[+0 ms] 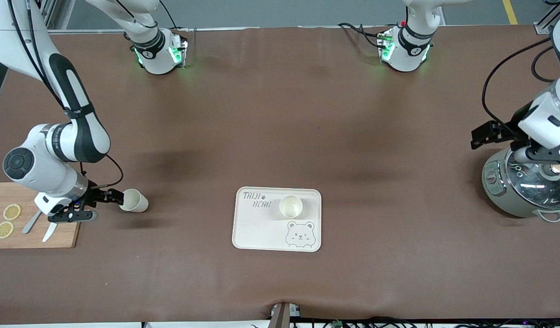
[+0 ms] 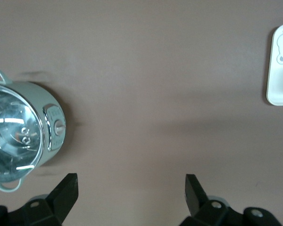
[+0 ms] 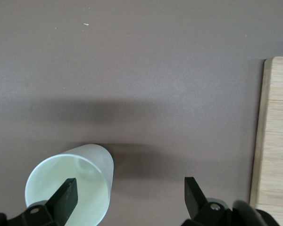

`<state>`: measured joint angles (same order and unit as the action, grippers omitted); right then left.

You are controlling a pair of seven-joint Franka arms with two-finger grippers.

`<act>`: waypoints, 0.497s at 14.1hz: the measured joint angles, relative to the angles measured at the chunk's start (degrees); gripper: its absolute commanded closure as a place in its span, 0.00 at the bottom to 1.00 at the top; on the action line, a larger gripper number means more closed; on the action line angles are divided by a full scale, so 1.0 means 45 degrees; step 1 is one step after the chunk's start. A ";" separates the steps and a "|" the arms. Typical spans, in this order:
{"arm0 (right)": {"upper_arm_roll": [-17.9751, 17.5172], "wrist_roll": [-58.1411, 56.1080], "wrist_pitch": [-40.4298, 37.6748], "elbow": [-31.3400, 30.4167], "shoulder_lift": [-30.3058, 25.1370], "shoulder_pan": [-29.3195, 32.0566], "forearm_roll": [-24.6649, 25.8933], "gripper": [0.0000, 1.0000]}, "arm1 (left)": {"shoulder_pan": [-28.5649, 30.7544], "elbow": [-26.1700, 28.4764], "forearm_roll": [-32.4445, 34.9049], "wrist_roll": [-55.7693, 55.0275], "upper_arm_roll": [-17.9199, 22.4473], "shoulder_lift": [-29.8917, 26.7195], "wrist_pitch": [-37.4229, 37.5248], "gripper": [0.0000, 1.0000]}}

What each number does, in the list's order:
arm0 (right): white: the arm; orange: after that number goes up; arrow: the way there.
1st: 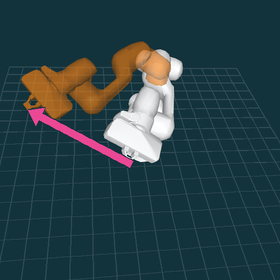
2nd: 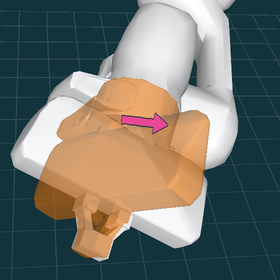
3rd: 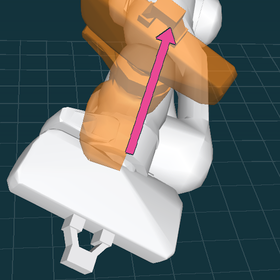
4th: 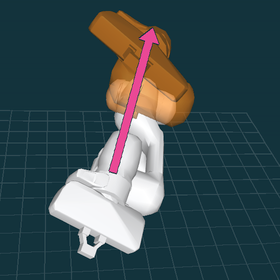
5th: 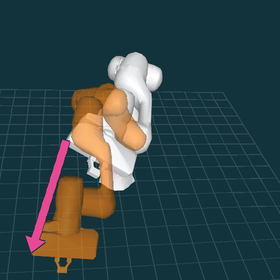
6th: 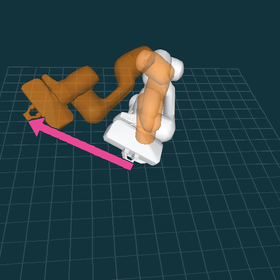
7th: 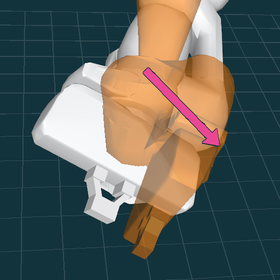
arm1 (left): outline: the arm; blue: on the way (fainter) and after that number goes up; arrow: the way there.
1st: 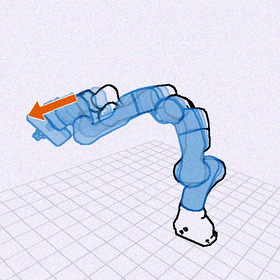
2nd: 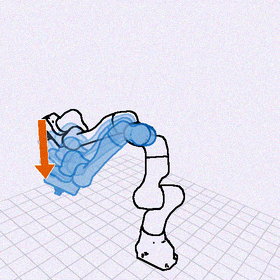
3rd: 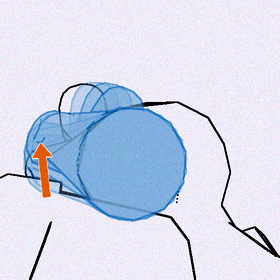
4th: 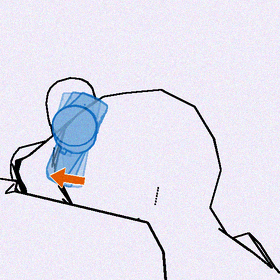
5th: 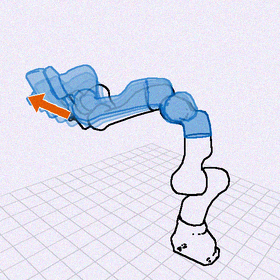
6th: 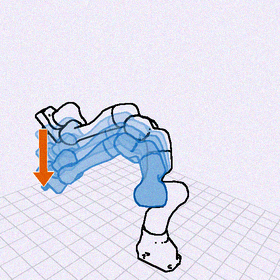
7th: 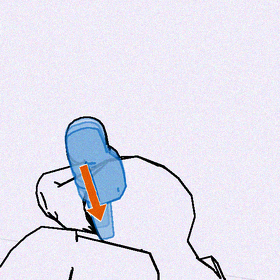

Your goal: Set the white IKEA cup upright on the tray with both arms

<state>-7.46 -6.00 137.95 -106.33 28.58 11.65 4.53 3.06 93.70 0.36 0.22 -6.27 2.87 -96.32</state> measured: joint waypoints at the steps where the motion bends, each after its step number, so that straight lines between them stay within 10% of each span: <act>1: 0.0006 0.0000 0.0070 0.0000 0.0091 0.0000 0.0001 0.00 | -0.0248 0.0291 -0.0043 0.0000 0.0284 -0.0319 0.0000 0.00; 7: 0.0015 -0.0009 0.0224 -0.0002 0.0578 0.0001 0.0193 0.00 | -0.0887 0.0758 -0.0599 0.0637 0.1600 -0.1102 -0.0023 0.00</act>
<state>-7.39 -6.03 138.96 -106.34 31.18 11.66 5.40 -0.93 97.11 -2.33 3.09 0.93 -2.09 -96.43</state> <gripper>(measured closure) 0.000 0.000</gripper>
